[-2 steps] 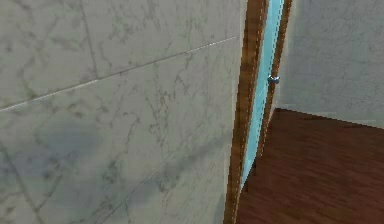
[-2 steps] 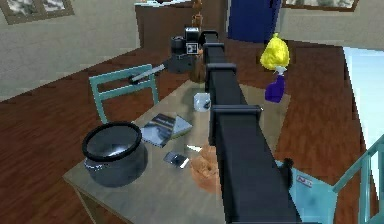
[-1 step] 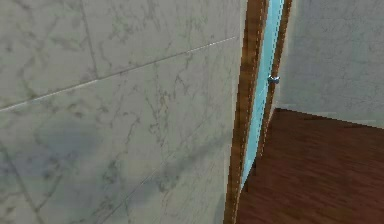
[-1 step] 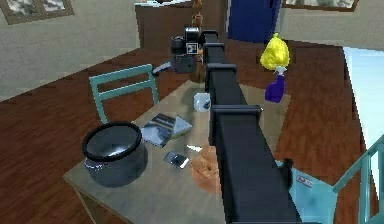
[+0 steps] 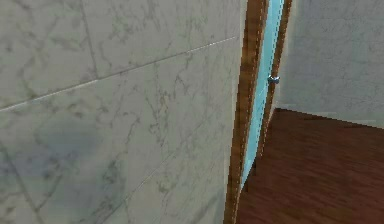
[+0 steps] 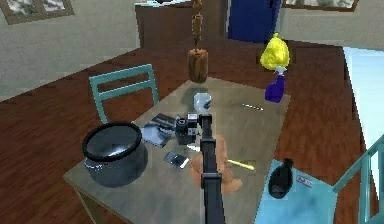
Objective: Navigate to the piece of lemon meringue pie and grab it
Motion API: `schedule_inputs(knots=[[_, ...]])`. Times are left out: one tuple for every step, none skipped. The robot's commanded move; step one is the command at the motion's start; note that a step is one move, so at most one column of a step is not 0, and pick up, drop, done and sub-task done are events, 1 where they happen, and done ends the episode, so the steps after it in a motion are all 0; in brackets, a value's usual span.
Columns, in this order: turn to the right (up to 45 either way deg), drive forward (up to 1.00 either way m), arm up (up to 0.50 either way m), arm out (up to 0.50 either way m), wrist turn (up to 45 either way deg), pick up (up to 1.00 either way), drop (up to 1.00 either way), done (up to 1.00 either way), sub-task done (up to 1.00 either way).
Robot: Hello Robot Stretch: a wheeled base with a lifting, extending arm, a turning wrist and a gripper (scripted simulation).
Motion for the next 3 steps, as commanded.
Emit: schedule_inputs(knots=[[0.0, 0.00, 0.00, 0.00, 0.0, 1.00, 0.00, 0.00, 0.00], [0.0, 0.00, 0.10, 0.00, 0.0, 0.00, 0.00, 0.00, 0.00], [0.0, 0.00, 0.00, 0.00, 0.0, 0.00, 0.00, 1.00, 0.00]])
